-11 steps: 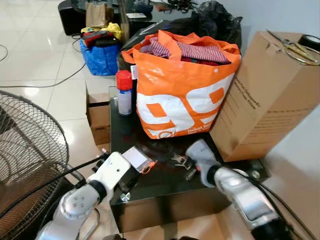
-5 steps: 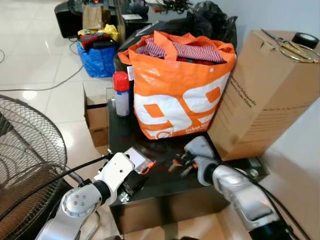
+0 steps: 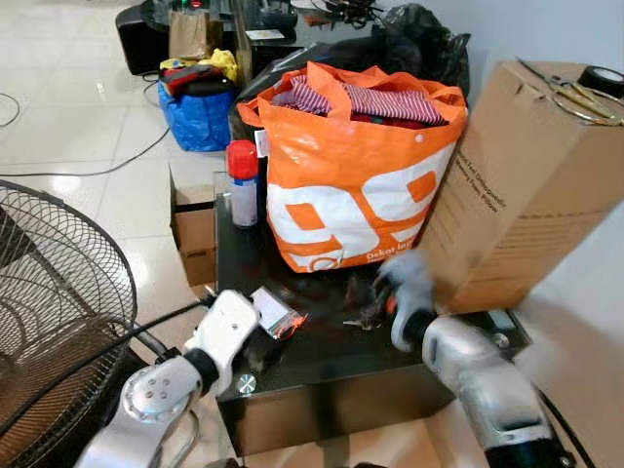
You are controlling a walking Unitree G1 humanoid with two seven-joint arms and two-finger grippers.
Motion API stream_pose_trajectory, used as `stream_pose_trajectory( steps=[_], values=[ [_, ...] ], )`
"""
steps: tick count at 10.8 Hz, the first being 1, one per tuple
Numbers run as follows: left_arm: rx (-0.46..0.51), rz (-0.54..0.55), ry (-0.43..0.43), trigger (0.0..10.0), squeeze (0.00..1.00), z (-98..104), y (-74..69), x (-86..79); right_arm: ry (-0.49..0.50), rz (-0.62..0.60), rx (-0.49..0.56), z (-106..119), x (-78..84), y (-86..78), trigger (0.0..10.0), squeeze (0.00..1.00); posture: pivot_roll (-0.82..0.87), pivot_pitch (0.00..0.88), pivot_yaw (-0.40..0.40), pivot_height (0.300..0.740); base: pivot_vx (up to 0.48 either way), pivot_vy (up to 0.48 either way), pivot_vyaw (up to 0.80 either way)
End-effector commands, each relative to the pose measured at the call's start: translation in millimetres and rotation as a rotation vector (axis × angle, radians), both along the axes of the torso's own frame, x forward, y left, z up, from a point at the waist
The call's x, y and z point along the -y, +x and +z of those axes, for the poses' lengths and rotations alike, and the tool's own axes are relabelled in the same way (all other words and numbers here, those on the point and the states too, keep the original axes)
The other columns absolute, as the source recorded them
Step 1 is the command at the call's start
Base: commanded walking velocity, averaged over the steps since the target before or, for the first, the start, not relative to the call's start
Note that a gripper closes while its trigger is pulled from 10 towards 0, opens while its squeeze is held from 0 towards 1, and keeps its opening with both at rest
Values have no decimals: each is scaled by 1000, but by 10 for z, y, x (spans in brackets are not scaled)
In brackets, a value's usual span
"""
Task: Hang keys on a hook
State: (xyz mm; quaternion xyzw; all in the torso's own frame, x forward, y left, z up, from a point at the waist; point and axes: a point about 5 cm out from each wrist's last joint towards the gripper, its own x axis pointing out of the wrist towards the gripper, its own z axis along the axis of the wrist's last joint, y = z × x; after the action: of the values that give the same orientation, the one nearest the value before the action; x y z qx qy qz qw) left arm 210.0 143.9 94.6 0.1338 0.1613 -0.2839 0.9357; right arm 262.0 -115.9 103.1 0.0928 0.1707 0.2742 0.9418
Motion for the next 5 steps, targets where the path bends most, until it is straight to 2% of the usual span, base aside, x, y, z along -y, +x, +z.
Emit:
stream_pose_trajectory(
  steps=[1, 2, 3, 4, 5],
  values=[
    [57, 41, -4, 10000, 561, 62, 28, -13, 88, -92, 10, 125, 148, -5, 0, 0, 0, 0, -74, 740, 0, 0, 0],
    [89, 79, -10, 10000, 553, 91, 56, -11, 149, -149, 33, 223, 197, -12, 0, 0, -2, 0, -74, 740, 0, 0, 0],
    [127, 144, -20, 10000, 537, 137, 115, -21, 107, -187, 99, 334, 227, -52, 0, 0, -5, 0, -72, 740, 0, 0, 0],
    [140, 180, -33, 10000, 541, 158, 142, -28, 59, -209, 129, 377, 232, -63, 2588, 0, -9, 0, -71, 740, 0, 0, 0],
    [161, 214, -34, 10000, 525, 172, 161, -36, -27, -297, 181, 449, 274, -33, 10000, 0, -6, 0, -81, 740, 0, 0, 0]
  ],
)
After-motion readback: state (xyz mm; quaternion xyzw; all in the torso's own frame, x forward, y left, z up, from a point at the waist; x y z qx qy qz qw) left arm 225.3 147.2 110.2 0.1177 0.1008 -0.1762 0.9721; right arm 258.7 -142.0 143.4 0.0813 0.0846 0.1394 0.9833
